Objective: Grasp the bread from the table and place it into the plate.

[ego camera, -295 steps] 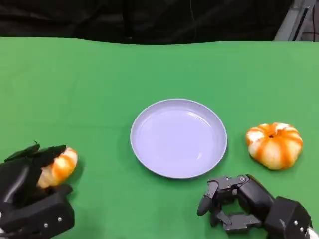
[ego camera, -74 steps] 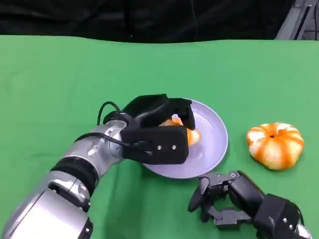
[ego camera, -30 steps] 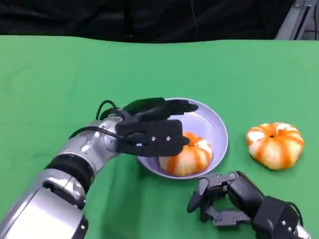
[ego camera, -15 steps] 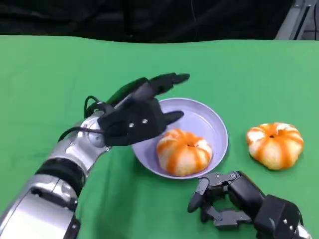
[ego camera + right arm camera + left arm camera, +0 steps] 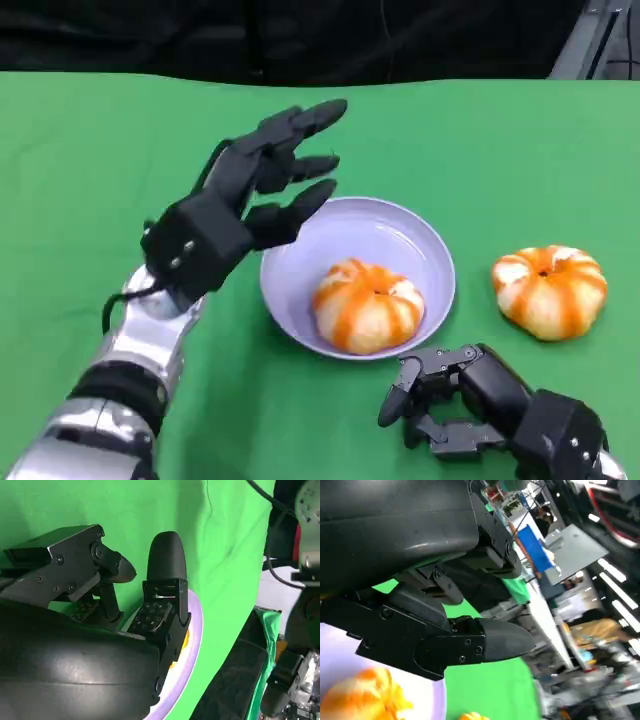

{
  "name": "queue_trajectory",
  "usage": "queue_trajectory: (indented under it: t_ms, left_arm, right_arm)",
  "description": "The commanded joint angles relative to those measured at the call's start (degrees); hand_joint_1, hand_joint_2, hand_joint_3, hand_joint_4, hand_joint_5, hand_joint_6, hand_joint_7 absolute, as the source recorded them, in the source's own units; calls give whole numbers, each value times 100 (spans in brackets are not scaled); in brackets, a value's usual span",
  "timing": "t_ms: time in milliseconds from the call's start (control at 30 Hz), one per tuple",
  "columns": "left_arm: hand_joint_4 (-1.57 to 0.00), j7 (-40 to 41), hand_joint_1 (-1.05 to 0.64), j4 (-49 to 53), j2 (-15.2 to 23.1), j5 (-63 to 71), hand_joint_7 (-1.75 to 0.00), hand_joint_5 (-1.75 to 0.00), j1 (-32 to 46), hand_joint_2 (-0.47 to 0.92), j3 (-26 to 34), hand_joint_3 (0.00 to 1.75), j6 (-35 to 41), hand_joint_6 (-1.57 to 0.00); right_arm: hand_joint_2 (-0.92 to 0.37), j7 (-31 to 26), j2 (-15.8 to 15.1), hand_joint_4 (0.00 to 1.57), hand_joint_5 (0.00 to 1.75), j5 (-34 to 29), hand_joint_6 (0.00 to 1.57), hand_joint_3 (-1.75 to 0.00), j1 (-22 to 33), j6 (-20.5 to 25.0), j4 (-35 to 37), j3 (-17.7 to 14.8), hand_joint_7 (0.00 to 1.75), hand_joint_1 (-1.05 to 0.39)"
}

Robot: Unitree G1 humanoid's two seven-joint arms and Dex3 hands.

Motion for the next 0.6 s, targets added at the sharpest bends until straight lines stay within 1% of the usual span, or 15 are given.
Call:
queue_trajectory:
  t_ms: [33,167,233,300,467,600]
  left_arm:
    - [-99,-371,-72,-299,40,-465,-3,-5,297,92,309,38,-326,-66]
    - [-101,-657,-69,-401,26,-721,-3,-5,461,92,464,34,-425,-69]
    - [-104,-869,-62,-439,43,-897,-2,-5,581,92,558,29,-490,-69]
    - [-104,-1066,-60,-473,80,-1014,-2,-5,700,92,621,27,-525,-69]
    - [-104,-1406,-57,-525,156,-1199,-1,-3,944,92,756,26,-591,-68]
    - [-103,-1502,-56,-533,206,-1207,0,-2,1073,92,839,31,-617,-66]
  right_arm:
    - [-70,-113,-120,96,131,-85,100,-84,51,-69,-21,37,94,24]
    - [-71,-125,-119,97,130,-96,100,-83,40,-66,-2,37,93,24]
    - [-71,-128,-119,97,129,-104,100,-82,29,-56,14,32,93,23]
    - [-71,-160,-129,97,129,-139,100,-82,31,-42,0,40,92,23]
    - [-71,-197,-127,99,128,-162,100,-81,30,-30,-1,55,91,22]
    - [-72,-120,-107,99,128,-88,101,-81,28,-6,5,33,90,22]
